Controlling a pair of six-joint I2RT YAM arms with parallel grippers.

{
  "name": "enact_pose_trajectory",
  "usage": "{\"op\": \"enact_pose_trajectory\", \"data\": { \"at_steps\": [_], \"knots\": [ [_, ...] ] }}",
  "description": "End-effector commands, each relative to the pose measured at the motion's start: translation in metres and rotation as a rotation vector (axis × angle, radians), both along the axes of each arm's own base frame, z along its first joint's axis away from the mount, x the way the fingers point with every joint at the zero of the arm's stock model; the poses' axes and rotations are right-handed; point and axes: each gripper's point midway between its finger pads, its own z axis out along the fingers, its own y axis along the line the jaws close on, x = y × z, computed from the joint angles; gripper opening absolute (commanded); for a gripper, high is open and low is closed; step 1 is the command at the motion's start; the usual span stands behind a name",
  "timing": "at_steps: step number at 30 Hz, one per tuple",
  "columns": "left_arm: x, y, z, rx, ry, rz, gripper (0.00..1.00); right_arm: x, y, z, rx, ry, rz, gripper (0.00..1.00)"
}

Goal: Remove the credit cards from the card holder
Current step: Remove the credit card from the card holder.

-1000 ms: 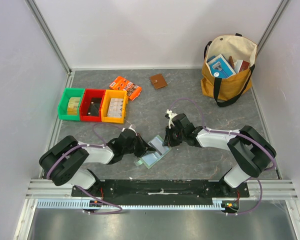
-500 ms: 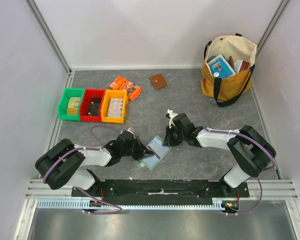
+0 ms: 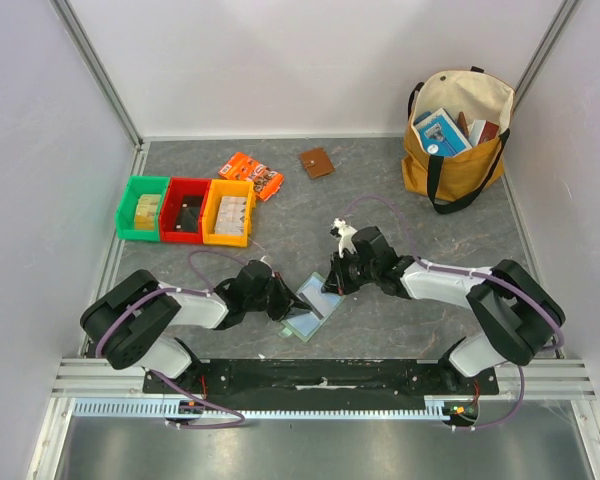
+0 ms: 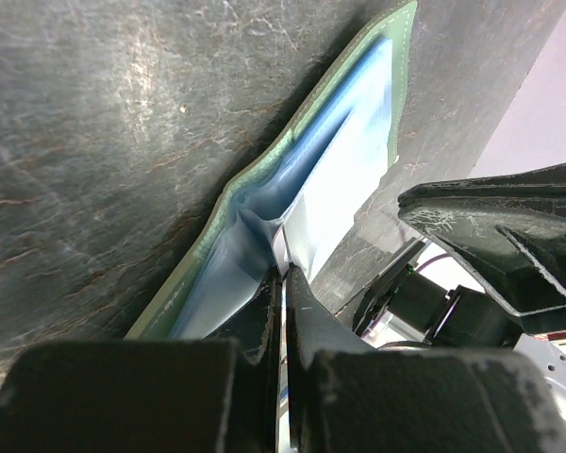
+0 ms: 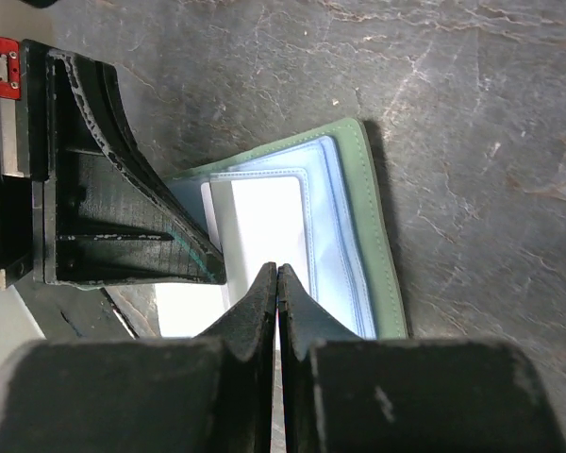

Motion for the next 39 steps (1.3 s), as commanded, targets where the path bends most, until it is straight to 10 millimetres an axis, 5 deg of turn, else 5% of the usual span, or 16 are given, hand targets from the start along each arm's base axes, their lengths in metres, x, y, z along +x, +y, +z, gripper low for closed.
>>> {"op": "enact_pose_trajectory", "data": {
  "at_steps": [1,19,33,39],
  "knots": [
    [-0.003,0.002,-0.007,0.029,0.009,-0.018,0.02,0.005,0.016,0.008,0.065,-0.021,0.050,0.06],
    [-0.010,0.011,-0.003,0.009,0.024,0.023,0.02,-0.003,-0.039,-0.076,-0.193,0.159,-0.144,0.00],
    [-0.023,0.024,-0.004,0.025,0.047,0.032,0.02,0.001,-0.041,-0.076,-0.207,0.154,-0.148,0.00],
    [-0.010,0.022,0.001,0.042,-0.013,0.043,0.22,0.002,-0.035,-0.069,-0.175,0.141,-0.129,0.00]
  ]
}}
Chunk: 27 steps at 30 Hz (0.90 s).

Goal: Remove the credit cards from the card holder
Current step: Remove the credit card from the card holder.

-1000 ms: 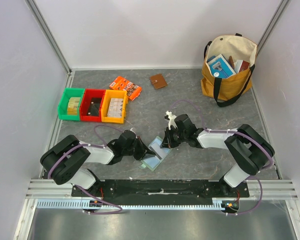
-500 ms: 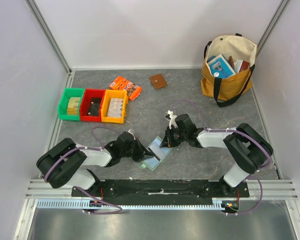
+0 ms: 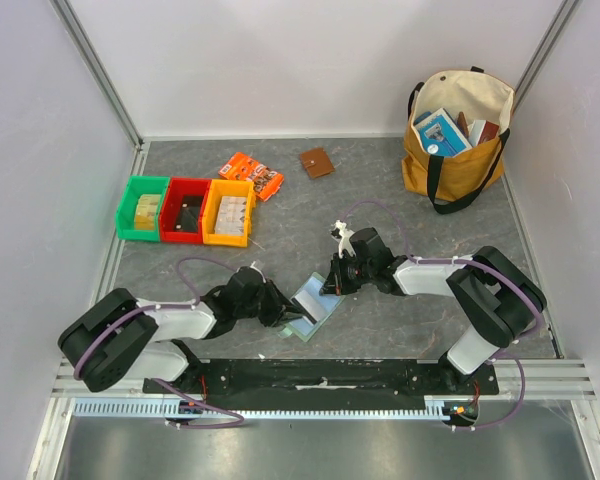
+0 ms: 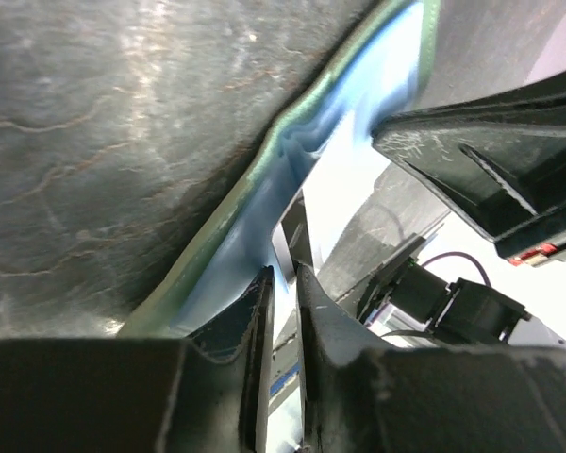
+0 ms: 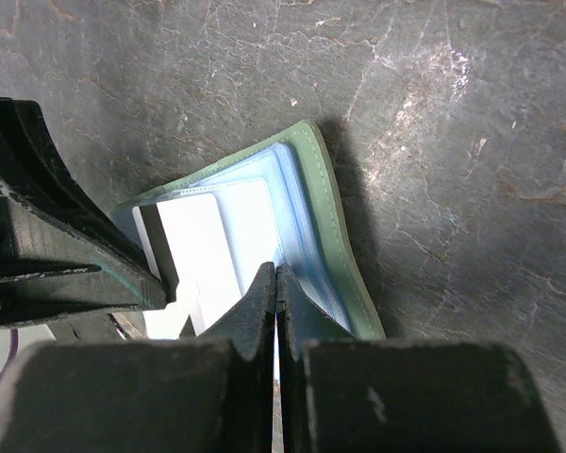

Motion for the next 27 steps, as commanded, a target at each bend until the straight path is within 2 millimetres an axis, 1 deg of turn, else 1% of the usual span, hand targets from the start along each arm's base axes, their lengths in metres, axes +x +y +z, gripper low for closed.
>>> {"op": "enact_pose_trajectory", "data": {
  "at_steps": [1,3,5,12,14,17,19,22,27],
  "knots": [
    [0.004,0.004,-0.009,0.054,-0.011,0.010,0.23,-0.003,-0.037,-0.040,-0.192,0.031,-0.063,0.00],
    [0.005,0.002,-0.013,0.055,0.001,0.010,0.25,-0.002,-0.037,-0.037,-0.187,0.024,-0.063,0.00],
    [0.005,0.001,-0.016,0.051,0.012,0.011,0.30,-0.002,-0.036,-0.037,-0.183,0.023,-0.061,0.00],
    [0.004,0.003,-0.023,0.065,0.024,0.022,0.31,-0.005,-0.038,-0.038,-0.183,0.028,-0.060,0.00],
    [0.004,0.004,-0.022,0.064,0.024,0.026,0.24,-0.004,-0.038,-0.038,-0.183,0.024,-0.062,0.00],
    [0.002,0.007,-0.021,0.063,0.022,0.032,0.09,-0.004,-0.039,-0.038,-0.187,0.022,-0.066,0.00],
    [-0.001,0.011,-0.021,0.071,0.024,0.035,0.03,-0.003,-0.039,-0.040,-0.192,0.022,-0.069,0.00],
    [-0.006,0.020,-0.019,0.089,0.022,0.042,0.02,-0.002,-0.040,-0.041,-0.194,0.022,-0.072,0.00],
    [-0.011,0.036,-0.003,0.120,-0.024,0.059,0.02,0.003,-0.037,-0.035,-0.186,0.007,-0.071,0.00]
  ]
}}
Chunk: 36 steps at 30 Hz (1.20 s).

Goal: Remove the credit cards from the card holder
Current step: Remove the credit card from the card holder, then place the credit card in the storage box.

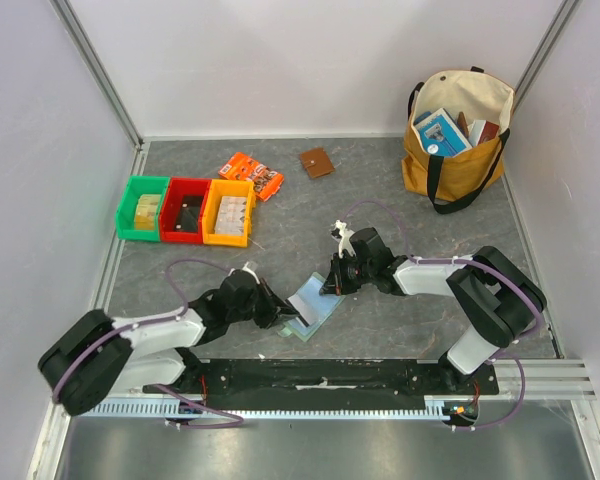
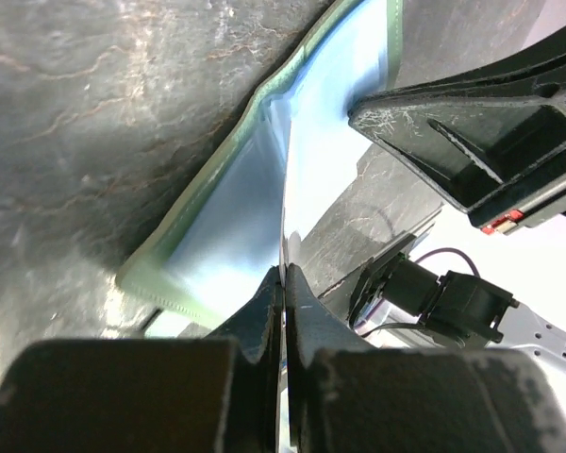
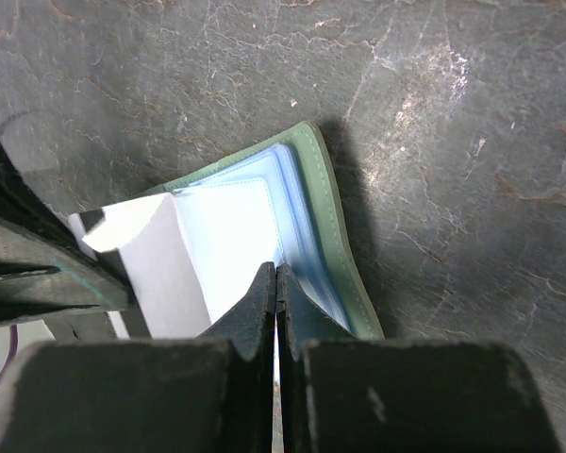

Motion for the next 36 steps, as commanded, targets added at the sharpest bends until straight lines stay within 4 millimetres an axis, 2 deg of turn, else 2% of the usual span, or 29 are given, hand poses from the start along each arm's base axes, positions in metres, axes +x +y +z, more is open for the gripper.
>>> {"op": "enact_pose_trajectory", "data": {
  "at_steps": [1,4,7,9,13,17,19,22,27,30,36],
  "knots": [
    [-0.008,0.032,-0.010,0.141,-0.006,0.046,0.02,0.004,-0.036,-0.033,-0.184,0.004,-0.070,0.00],
    [-0.008,0.047,0.002,0.209,-0.072,0.040,0.02,0.010,-0.033,-0.027,-0.180,-0.012,-0.071,0.00],
    [-0.002,0.056,0.030,0.250,-0.180,0.023,0.02,0.015,-0.031,-0.017,-0.183,-0.032,-0.069,0.02],
    [0.009,0.064,0.050,0.297,-0.264,0.039,0.02,0.024,-0.028,-0.002,-0.175,-0.077,-0.070,0.06],
    [0.028,0.067,0.096,0.349,-0.473,-0.009,0.02,0.037,-0.026,0.039,-0.157,-0.175,-0.064,0.22],
    [0.043,0.062,0.140,0.437,-0.692,-0.154,0.02,0.047,-0.024,0.094,-0.106,-0.312,-0.052,0.45],
    [0.047,0.056,0.166,0.465,-0.804,-0.242,0.02,0.047,-0.024,0.120,-0.077,-0.377,-0.041,0.52],
    [0.051,0.052,0.198,0.510,-0.966,-0.350,0.02,0.042,-0.025,0.154,-0.030,-0.475,-0.001,0.63],
    [0.044,0.043,0.240,0.541,-1.312,-0.554,0.02,0.016,-0.021,0.199,0.076,-0.637,0.156,0.82],
    [0.036,0.040,0.262,0.521,-1.502,-0.584,0.02,-0.003,-0.015,0.225,0.180,-0.724,0.245,0.85],
    [0.007,0.025,0.281,0.412,-1.782,-0.716,0.02,-0.036,0.005,0.261,0.388,-0.881,0.416,0.86]
  ]
}}
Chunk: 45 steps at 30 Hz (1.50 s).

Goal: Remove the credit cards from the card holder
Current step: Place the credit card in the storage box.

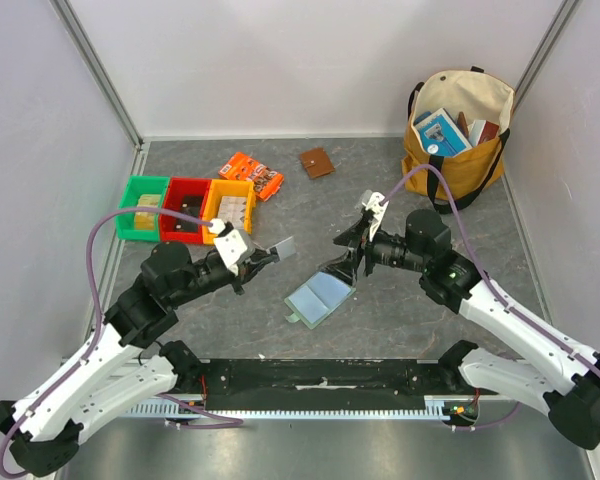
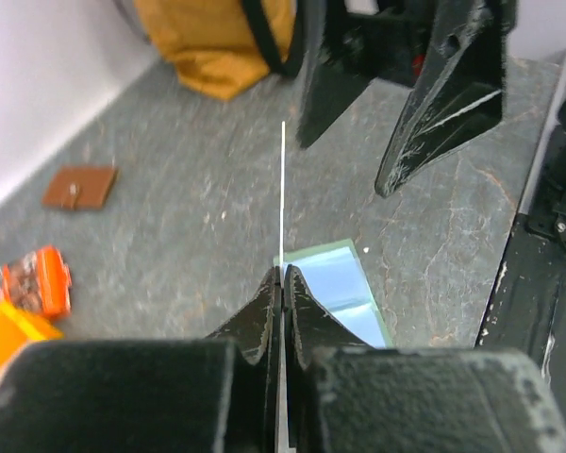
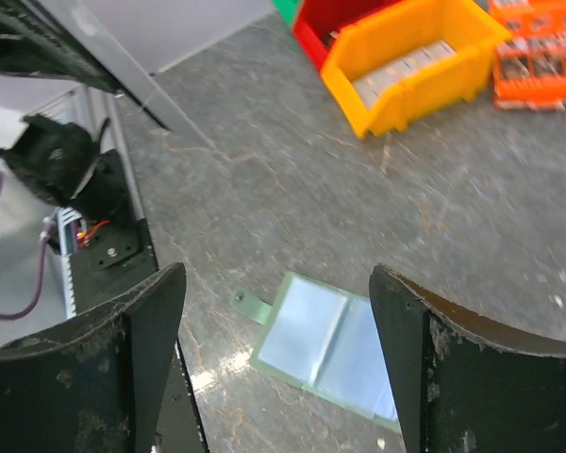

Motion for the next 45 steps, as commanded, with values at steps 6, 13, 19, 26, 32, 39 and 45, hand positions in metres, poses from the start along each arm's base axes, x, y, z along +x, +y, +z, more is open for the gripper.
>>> {"op": "enact_pose_trajectory", "data": {
  "at_steps": [6,13,19,26,32,39,45],
  "knots": [
    [-0.041,-0.036,0.018,0.056,-0.262,-0.434,0.02,-0.048,0.042,0.041,0.108,-0.290,0.359,0.88],
    [-0.050,-0.046,0.023,0.066,-0.278,-0.542,0.02,-0.061,0.056,0.046,0.116,-0.352,0.432,0.79],
    [-0.044,-0.049,0.025,0.078,-0.282,-0.533,0.02,-0.062,0.061,0.037,0.083,-0.348,0.444,0.37],
    [-0.013,-0.041,0.044,-0.038,-0.176,-0.271,0.48,-0.020,0.045,0.031,-0.014,-0.403,0.184,0.00],
    [0.034,-0.020,0.064,-0.374,0.202,0.176,0.80,0.035,0.018,0.024,-0.132,-0.481,-0.190,0.00],
    [0.062,-0.012,0.042,-0.735,0.678,0.517,0.78,0.057,0.002,0.013,-0.197,-0.548,-0.445,0.00],
    [0.070,-0.040,0.041,-0.847,0.862,0.485,0.73,0.057,0.005,-0.003,-0.292,-0.612,-0.511,0.00]
  ]
}}
